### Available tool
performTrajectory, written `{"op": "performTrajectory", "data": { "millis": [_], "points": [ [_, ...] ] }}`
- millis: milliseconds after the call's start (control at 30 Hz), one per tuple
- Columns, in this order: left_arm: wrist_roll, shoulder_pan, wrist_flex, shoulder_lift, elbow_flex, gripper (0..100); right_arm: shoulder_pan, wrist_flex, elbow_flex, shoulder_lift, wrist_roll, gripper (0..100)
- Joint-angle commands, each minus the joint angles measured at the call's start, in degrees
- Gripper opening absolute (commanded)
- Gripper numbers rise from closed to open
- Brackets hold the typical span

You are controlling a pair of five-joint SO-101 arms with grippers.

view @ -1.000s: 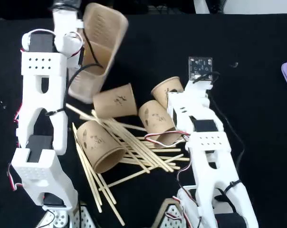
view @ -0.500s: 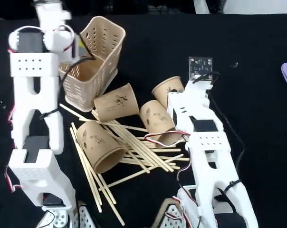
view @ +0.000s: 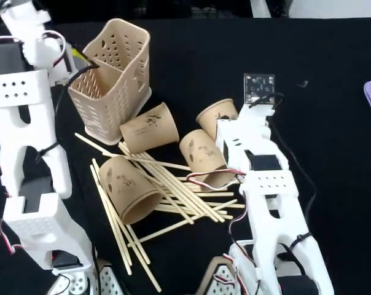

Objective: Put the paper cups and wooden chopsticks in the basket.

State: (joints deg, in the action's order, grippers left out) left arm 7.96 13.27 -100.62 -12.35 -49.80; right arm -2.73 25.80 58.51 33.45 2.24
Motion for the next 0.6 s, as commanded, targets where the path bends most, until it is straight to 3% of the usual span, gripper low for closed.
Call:
{"op": "performTrajectory", "data": {
  "millis": [0,200,400,500,567],
  "points": [
    [0.7,1.4,-0.3,5.3,5.6,24,-0.8,-0.1,-0.7,0.2,0.3,14.8],
    [0.7,-2.1,0.6,13.4,19.4,24,-0.6,-0.1,-0.7,0.2,0.3,14.8],
    [0.7,-3.4,12.9,13.4,31.4,22,-0.5,-0.1,-0.6,0.2,0.3,14.8],
    [-0.2,-3.5,20.0,13.4,34.9,8,-0.5,-0.1,-0.6,0.2,0.3,14.8],
    [-5.4,-4.5,23.9,13.4,35.4,3,-0.5,-0.1,-0.6,0.2,0.3,14.8]
  ]
}}
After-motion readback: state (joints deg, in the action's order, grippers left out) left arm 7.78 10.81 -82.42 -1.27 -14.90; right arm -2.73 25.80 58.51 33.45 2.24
